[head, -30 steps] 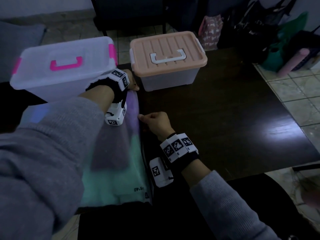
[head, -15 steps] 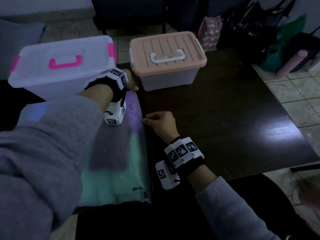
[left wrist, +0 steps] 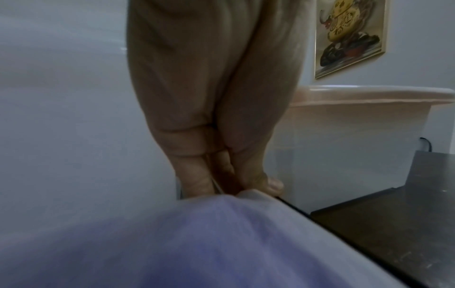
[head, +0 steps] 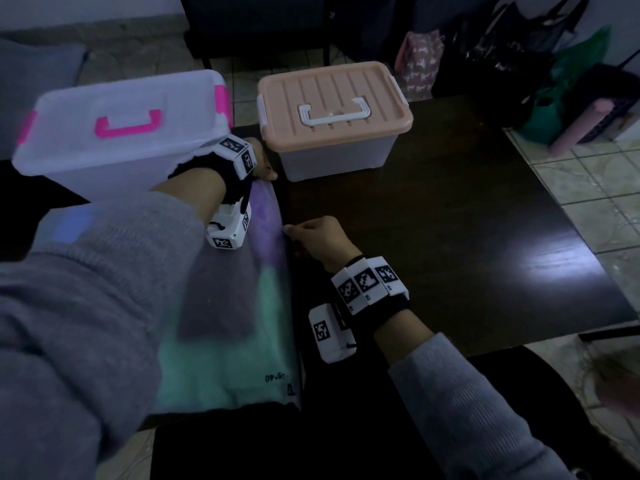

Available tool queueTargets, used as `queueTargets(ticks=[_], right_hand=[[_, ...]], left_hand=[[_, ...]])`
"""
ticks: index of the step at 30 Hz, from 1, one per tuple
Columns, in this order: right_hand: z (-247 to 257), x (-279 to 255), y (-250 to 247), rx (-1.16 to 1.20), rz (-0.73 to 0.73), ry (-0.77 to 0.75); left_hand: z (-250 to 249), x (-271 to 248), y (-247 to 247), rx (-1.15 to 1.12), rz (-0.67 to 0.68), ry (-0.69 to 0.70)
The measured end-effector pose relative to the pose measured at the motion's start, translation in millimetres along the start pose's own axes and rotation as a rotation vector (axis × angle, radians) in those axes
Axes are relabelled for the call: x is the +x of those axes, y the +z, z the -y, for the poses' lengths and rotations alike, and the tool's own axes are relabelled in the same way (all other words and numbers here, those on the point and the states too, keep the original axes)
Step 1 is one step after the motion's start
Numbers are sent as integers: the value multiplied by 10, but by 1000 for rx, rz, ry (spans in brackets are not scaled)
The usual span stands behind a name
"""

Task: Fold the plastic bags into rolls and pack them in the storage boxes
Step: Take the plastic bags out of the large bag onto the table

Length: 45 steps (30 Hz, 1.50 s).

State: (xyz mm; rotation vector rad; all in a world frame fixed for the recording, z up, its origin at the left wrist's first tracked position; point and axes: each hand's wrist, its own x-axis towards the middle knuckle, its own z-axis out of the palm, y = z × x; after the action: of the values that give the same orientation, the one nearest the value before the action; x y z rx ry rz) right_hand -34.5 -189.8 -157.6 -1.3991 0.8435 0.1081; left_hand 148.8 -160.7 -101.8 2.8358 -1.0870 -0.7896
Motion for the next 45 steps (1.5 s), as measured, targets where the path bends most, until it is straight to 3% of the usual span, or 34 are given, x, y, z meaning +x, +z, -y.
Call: queueTargets(ticks=[6,10,13,15,21,31,37,45], right_hand=[[-65,19,12,36,-10,-15],[-49,16,20,0,-32,-38],[-36,-15,3,17,-39,-39],[-31,-34,-10,8,-26,-33],[-64,-16,43,-1,-79,-93],[-80,-75,26,57,-40,-34],[-122,-166,62,-70,-27,1],[-113,-475,-30,-80,210,196]], left_hand=[[-153,-247,-15,156,58,10],[-341,-536,82,323,-62,140],[-484,-609,119,407,158,367],[-473,-617,122,482,274,429],[-311,-561,101,571,221,554],[-227,-515,138,565,156,591],[-126,-444,211,461,196,551],[-107,-454,237,410,176,524]])
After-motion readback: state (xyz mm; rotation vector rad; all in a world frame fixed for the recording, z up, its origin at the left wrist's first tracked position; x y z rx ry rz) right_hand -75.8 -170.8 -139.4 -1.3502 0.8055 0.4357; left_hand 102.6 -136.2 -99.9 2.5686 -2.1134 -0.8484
